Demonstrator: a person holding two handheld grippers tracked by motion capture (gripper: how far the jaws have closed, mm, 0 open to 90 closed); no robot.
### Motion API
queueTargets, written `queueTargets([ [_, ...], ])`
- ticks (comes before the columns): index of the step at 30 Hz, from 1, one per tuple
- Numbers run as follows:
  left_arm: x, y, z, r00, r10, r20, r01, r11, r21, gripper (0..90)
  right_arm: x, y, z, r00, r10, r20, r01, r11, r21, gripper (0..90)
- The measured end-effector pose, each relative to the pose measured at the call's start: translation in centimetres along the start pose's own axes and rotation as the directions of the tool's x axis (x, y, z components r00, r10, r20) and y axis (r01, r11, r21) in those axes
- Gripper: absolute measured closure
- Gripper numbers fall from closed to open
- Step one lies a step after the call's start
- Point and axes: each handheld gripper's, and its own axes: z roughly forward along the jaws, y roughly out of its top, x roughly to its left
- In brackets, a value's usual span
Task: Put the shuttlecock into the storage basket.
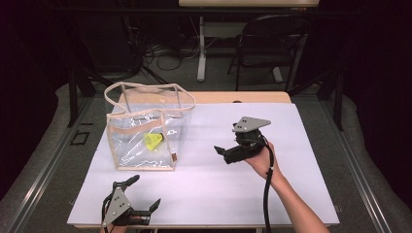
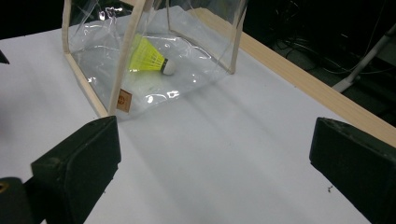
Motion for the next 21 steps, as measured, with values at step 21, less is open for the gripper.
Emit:
queueTargets([
  [21, -0.1, 0.0, 0.1, 1.0, 0.003, 0.002, -0.003, 1.0, 0.006, 0.0, 1.2, -6.4, -3.4, 0.9983, 0.016, 0.056, -0.012, 0.998, -0.062, 1.4],
])
